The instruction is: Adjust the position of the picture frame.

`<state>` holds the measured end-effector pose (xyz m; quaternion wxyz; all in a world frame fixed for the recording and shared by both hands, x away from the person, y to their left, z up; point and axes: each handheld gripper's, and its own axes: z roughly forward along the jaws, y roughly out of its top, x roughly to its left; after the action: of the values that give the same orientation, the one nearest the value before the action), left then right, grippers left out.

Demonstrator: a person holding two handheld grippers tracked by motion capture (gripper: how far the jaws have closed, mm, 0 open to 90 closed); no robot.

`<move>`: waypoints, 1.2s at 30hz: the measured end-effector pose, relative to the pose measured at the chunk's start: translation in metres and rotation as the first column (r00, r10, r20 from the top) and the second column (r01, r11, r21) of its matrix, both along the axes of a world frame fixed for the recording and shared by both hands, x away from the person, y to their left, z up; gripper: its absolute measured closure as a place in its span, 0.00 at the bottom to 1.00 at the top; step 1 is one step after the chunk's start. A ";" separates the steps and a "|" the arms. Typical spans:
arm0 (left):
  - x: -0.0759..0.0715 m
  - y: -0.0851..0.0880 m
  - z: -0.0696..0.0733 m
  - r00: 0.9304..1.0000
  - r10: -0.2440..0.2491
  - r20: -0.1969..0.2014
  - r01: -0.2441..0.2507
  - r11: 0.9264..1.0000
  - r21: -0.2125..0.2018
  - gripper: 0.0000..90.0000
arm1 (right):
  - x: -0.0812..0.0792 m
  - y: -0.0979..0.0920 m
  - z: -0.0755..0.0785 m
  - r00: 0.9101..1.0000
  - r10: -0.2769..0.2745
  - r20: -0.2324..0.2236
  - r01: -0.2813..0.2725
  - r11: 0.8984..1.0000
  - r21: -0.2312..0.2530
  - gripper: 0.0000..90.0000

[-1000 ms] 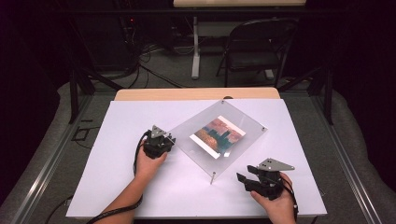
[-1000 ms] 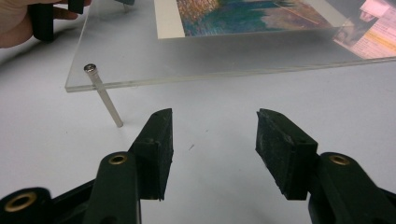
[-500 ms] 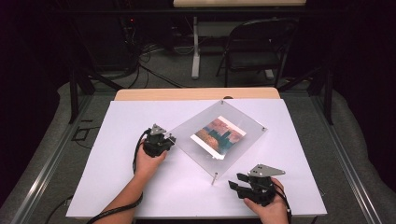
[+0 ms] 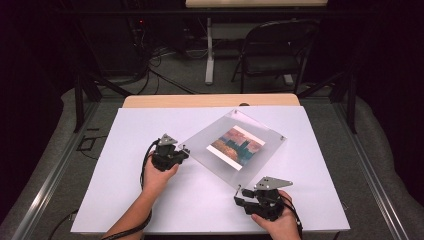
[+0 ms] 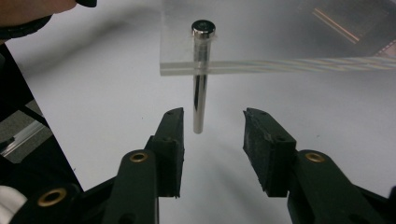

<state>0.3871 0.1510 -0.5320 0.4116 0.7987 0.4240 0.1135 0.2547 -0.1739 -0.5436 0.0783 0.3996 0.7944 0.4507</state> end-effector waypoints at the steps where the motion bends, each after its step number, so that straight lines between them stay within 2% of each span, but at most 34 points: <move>1: -0.001 0.000 0.000 1.000 -0.003 -0.005 0.003 1.000 -0.003 0.94 | 0.002 0.001 -0.001 1.000 0.002 0.003 -0.002 1.000 0.003 0.68; 7: -0.006 -0.001 -0.002 1.000 -0.015 -0.014 0.015 1.000 -0.008 0.93 | 0.007 0.004 -0.002 1.000 0.009 -0.004 -0.009 1.000 0.017 0.78; 11: -0.008 0.000 -0.002 1.000 -0.020 -0.012 0.020 1.000 0.001 0.93 | 0.008 0.007 -0.002 0.999 0.042 -0.019 -0.041 0.999 0.023 0.94; 14: -0.008 0.000 -0.003 1.000 -0.020 -0.013 0.020 1.000 -0.002 0.93 | 0.006 0.010 -0.002 0.998 0.057 -0.001 -0.057 0.998 -0.006 0.95; 20: -0.011 0.001 -0.002 1.000 -0.028 -0.008 0.028 1.000 0.006 0.94 | 0.006 0.008 0.000 0.998 0.062 -0.008 -0.062 0.998 -0.006 0.95; 25: -0.020 0.006 0.001 0.999 -0.040 -0.007 0.040 0.999 0.007 0.94 | 0.009 0.005 0.002 0.999 0.048 -0.005 -0.048 0.999 -0.005 0.95; 28: -0.030 0.010 0.002 0.999 -0.050 -0.005 0.050 0.999 -0.001 0.95 | 0.013 -0.001 0.004 1.000 0.024 -0.005 -0.024 1.000 0.005 0.95; 36: -0.060 0.012 0.004 0.997 -0.075 -0.035 0.073 0.996 -0.049 0.95 | 0.025 -0.019 0.008 0.999 -0.054 0.007 0.054 0.998 0.013 0.95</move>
<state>0.3269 0.1629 -0.5280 0.4266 0.8057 0.4044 0.0730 0.2795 -0.1927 -0.5357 0.0908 0.4198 0.7800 0.4551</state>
